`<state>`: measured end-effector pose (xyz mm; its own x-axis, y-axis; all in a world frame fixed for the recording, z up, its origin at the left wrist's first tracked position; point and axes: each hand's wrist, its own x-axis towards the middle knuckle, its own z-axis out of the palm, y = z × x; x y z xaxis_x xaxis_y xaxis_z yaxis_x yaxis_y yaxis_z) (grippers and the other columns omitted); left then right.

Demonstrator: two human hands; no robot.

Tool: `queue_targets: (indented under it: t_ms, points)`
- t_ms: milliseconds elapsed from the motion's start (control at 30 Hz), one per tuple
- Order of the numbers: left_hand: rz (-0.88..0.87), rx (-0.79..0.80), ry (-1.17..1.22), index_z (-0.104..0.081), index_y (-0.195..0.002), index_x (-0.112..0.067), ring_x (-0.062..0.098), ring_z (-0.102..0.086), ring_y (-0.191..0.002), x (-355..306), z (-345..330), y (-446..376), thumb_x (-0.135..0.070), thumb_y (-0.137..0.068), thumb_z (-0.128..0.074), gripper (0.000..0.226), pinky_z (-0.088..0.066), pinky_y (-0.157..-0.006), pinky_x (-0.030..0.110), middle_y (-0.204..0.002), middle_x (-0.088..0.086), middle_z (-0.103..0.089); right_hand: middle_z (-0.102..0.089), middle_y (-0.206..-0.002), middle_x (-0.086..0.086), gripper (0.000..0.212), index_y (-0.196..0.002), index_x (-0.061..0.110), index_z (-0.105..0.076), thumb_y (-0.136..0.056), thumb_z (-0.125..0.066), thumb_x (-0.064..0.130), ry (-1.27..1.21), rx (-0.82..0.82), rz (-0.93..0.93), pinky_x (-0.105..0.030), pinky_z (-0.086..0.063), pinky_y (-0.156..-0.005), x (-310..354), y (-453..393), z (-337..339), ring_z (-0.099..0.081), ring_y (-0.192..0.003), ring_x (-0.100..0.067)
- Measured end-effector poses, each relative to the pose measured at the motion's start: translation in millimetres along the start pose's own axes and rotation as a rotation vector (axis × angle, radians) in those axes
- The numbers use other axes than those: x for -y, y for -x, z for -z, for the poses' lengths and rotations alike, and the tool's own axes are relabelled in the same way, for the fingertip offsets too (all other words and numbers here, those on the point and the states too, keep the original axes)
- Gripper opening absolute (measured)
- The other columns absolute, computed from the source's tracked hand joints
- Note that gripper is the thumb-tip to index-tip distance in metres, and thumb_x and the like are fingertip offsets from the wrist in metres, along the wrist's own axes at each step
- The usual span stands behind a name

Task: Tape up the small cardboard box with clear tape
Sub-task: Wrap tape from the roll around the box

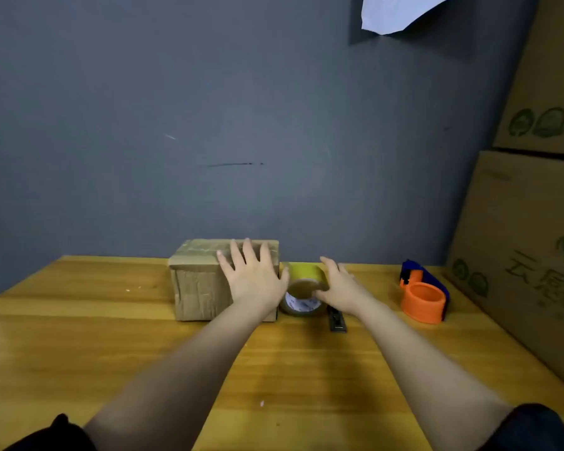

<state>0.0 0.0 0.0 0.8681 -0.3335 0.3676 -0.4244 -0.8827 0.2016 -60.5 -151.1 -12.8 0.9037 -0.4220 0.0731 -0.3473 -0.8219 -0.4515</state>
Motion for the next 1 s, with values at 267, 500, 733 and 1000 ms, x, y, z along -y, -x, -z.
queue_targets:
  t_ms: [267,500,733,1000]
  points:
    - [-0.052,-0.055,-0.015,-0.039,-0.137,-0.023,0.031,-0.024,-0.14,7.5,0.3,-3.5,-0.048,-0.09,-0.041,0.054,-0.012,-0.114,0.056,-0.146,0.009,-0.037,-0.047,-0.141,-0.004,0.057,-0.138,0.022,-0.036,-0.087,-0.061,0.029,0.045,-0.074,0.019,-0.041,-0.046,-0.098,0.4,3.0,-2.9,-0.048,-0.127,-0.026]
    - [-0.211,-0.03,0.084,-0.038,-0.138,-0.029,0.022,-0.026,-0.14,20.9,7.9,1.7,-0.043,-0.091,-0.042,0.05,-0.013,-0.117,0.046,-0.149,-0.002,-0.037,-0.053,-0.132,-0.002,0.058,-0.129,0.023,-0.04,-0.079,-0.065,0.04,0.072,-0.082,-0.022,-0.04,-0.051,-0.086,2.5,32.0,2.4,-0.056,-0.115,-0.026]
    - [-0.331,0.16,0.189,-0.033,-0.139,-0.013,0.025,-0.026,-0.14,34.9,20.8,1.6,-0.035,-0.092,-0.048,0.054,-0.016,-0.117,0.04,-0.147,0.009,-0.038,-0.053,-0.128,-0.004,0.059,-0.123,0.021,-0.037,-0.077,-0.063,0.047,0.041,-0.078,-0.023,-0.034,-0.043,-0.076,4.7,71.5,-3.1,-0.055,-0.109,-0.026]
    - [-0.492,0.24,0.302,-0.036,-0.14,-0.014,0.021,-0.03,-0.14,54.1,30.8,2.1,-0.028,-0.093,-0.053,0.052,-0.023,-0.116,0.036,-0.15,0.005,-0.035,-0.06,-0.105,0.0,0.056,-0.103,0.023,-0.037,-0.073,-0.058,0.065,0.05,-0.093,0.037,-0.033,-0.042,-0.065,26.9,104.4,-15.4,-0.059,-0.093,-0.023]
